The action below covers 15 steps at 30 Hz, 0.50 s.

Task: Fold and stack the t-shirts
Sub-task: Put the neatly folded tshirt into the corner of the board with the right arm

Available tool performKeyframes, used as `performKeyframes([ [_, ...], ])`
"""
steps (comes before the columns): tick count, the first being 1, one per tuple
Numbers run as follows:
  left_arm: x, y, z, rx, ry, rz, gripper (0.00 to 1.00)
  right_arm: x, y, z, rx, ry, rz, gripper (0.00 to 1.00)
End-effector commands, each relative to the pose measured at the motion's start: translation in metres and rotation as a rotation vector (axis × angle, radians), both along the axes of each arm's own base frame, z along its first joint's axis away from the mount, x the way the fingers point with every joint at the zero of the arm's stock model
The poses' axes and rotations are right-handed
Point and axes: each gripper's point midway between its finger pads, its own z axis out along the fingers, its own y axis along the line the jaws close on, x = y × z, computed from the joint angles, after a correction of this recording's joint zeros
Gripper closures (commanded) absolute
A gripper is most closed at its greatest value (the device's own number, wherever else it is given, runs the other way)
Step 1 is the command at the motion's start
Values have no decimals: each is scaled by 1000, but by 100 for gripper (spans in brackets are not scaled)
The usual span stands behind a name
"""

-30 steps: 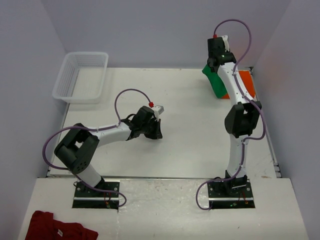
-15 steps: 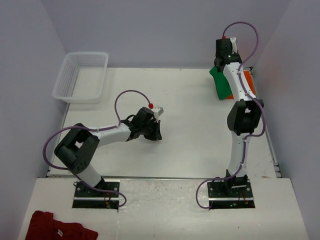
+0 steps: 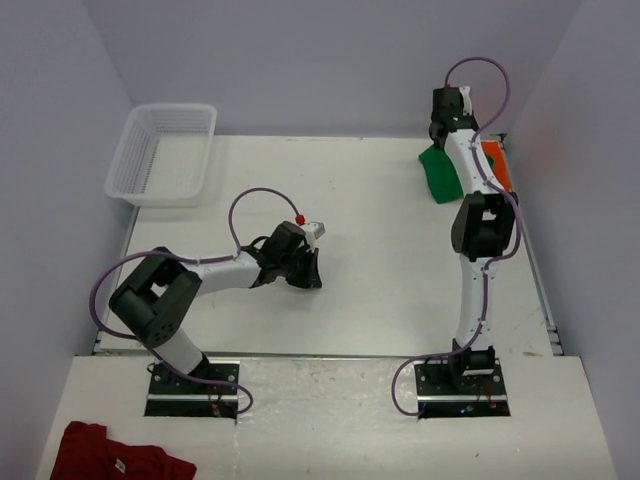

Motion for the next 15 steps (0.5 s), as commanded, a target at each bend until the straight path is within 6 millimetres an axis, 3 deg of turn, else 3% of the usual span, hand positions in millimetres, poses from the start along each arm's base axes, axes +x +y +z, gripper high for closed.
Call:
performKeyframes([
  [1, 1, -7, 5, -37, -23, -10, 100, 13, -16, 40, -33, -153, -49, 100],
  [9, 1, -7, 0, -28, -12, -11, 100, 9, -30, 55, -58, -194, -87, 100],
  [15, -1, -7, -3, -27, -4, -19, 100, 4, -40, 45, -52, -178, -115, 100],
])
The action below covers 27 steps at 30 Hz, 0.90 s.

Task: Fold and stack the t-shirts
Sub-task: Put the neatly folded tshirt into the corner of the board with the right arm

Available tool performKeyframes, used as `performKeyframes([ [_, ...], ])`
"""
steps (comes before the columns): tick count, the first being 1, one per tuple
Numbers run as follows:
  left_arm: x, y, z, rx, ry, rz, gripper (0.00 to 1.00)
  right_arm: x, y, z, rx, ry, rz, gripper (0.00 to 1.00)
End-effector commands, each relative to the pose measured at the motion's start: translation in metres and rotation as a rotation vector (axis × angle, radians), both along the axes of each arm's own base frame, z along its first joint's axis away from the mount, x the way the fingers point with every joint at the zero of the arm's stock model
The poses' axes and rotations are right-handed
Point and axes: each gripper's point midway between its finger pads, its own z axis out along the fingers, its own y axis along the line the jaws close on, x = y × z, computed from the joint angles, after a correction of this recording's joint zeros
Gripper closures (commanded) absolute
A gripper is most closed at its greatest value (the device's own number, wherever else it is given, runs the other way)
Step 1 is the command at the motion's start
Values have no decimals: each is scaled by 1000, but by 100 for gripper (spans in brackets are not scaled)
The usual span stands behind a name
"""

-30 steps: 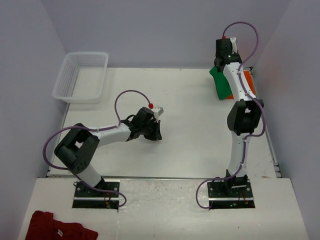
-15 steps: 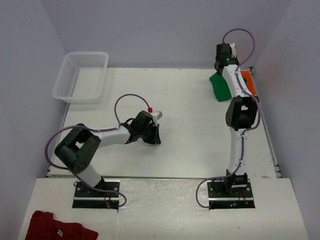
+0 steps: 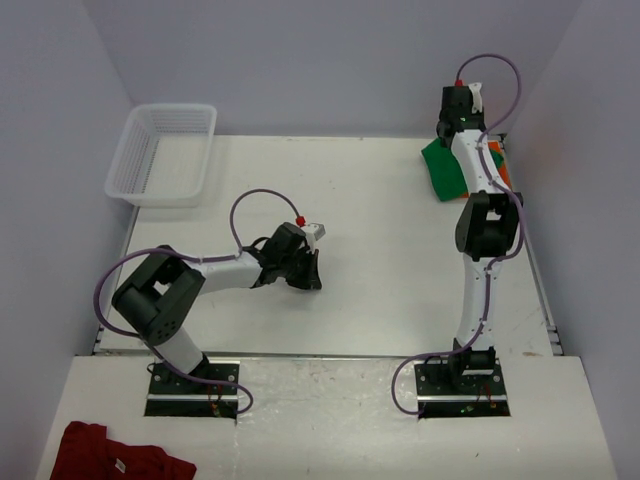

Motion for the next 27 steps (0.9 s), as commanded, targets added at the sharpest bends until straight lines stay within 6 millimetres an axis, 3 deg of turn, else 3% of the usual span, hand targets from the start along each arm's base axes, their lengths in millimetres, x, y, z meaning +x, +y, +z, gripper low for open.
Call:
performKeyframes([
  [1, 1, -9, 4, -36, -15, -16, 100, -4, -14, 34, -24, -107, -64, 100],
  [4, 0, -8, 3, -33, -13, -17, 100, -5, -12, 29, 1, -118, -75, 100],
  [5, 0, -8, 3, -33, -12, -18, 100, -9, -28, 28, 3, -117, -103, 100],
  [18, -2, -9, 0, -32, -3, -21, 100, -10, -40, 21, 34, -155, -162, 100],
  [27, -5, -8, -4, -27, 8, -30, 100, -6, -55, 3, 20, -129, -189, 100],
])
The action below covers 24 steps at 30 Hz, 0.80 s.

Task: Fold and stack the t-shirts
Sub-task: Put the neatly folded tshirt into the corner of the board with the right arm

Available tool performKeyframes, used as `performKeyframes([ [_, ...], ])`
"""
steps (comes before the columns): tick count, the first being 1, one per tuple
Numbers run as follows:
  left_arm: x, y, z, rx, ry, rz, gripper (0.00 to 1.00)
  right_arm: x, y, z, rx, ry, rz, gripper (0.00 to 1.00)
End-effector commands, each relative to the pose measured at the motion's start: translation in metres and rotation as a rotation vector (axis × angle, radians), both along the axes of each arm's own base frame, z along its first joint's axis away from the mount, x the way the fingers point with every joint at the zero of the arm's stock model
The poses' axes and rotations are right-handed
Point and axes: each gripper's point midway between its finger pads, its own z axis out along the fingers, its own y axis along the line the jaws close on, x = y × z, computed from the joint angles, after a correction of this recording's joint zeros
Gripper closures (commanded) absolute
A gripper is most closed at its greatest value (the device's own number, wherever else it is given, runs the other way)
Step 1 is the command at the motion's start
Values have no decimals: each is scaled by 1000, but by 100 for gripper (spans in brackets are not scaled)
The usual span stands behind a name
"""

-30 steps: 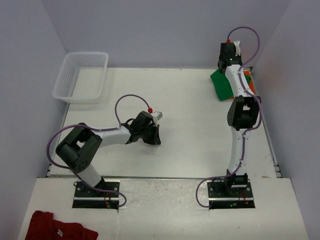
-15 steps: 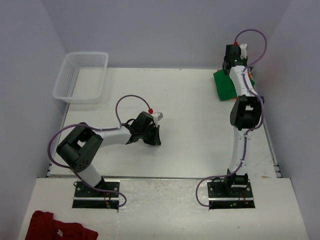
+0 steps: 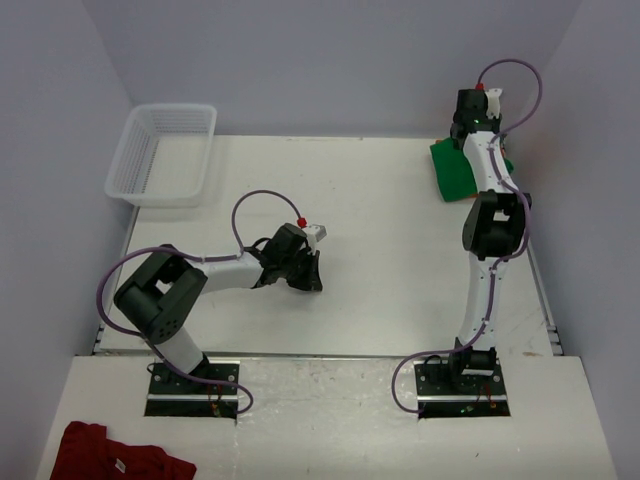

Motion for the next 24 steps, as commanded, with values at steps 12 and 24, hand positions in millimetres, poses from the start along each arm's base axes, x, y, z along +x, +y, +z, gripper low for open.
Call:
performKeyframes([
  [12, -8, -5, -6, -20, 26, -30, 100, 7, -36, -4, -103, 2, -96, 60],
  [24, -19, -4, -5, 4, 22, -8, 100, 37, -9, 127, -323, -239, -32, 1],
])
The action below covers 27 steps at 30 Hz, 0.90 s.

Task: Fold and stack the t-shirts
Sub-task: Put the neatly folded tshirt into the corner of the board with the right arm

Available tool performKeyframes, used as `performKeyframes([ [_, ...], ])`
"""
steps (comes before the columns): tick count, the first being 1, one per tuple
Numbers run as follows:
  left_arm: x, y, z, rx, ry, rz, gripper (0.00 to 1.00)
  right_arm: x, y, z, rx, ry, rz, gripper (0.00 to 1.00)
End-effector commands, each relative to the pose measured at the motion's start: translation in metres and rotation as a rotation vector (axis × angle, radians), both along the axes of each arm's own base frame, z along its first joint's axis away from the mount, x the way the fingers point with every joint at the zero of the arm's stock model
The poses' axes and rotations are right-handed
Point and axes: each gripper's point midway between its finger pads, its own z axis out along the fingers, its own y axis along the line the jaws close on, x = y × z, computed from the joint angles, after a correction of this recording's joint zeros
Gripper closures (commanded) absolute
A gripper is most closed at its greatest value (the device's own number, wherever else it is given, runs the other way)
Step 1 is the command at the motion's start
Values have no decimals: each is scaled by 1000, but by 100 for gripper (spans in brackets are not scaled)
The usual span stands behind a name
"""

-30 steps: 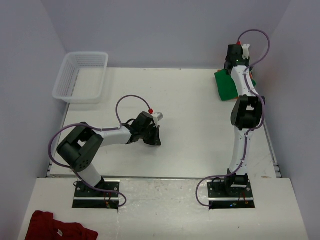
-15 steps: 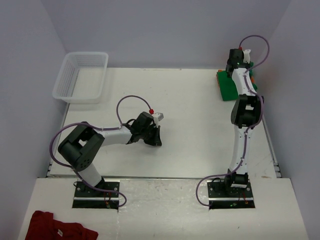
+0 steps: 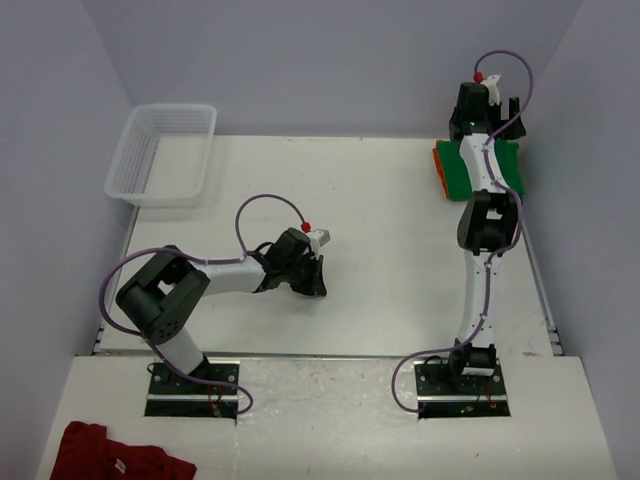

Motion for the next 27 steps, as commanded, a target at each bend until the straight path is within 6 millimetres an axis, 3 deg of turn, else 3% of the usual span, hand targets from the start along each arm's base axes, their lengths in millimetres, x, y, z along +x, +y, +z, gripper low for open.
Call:
performKeyframes([
  [1, -7, 7, -1, 31, 0, 27, 100, -2, 29, 121, -101, -207, 35, 1],
  [2, -6, 6, 1, 31, -6, 33, 100, -1, 54, 123, -89, -189, 78, 1],
  [3, -2, 6, 6, 31, -27, 51, 100, -4, 62, 119, -53, -202, 86, 1],
  [4, -2, 6, 9, 31, -37, 58, 100, -6, 77, 136, 2, -243, 155, 1],
  [6, 3, 6, 16, 28, -65, 76, 100, -10, 116, 120, 177, -230, 261, 1],
  [7, 5, 5, 19, 26, -78, 84, 100, -12, 137, 135, 266, -272, 361, 1],
  [8, 7, 5, 24, 24, -95, 92, 100, -14, 151, 125, 358, -292, 381, 1],
  [10, 8, 13, 24, 64, -113, 121, 100, -16, 178, 123, 491, -297, 465, 1],
  [13, 17, 19, 40, 85, -201, 169, 100, -19, 202, 114, 549, -258, 518, 1],
  [18, 45, 39, 92, 115, -459, 341, 100, -40, 240, 106, 654, -251, 648, 1],
  [19, 48, 41, 103, 106, -491, 363, 100, -41, 244, 112, 664, -285, 672, 1],
  [20, 50, 43, 119, 82, -530, 387, 100, -49, 246, 94, 684, -253, 671, 1],
  [21, 54, 46, 130, 78, -572, 407, 100, -56, 247, 107, 688, -280, 692, 1],
  [22, 57, 47, 142, 62, -596, 417, 100, -59, 247, 107, 689, -285, 694, 1],
  [23, 60, 51, 154, 56, -624, 442, 98, -63, 248, 97, 696, -260, 697, 1],
  [24, 62, 52, 165, 47, -646, 447, 91, -68, 250, 104, 698, -271, 719, 1],
  [27, 66, 57, 190, 32, -700, 478, 82, -76, 253, 97, 720, -257, 727, 1],
])
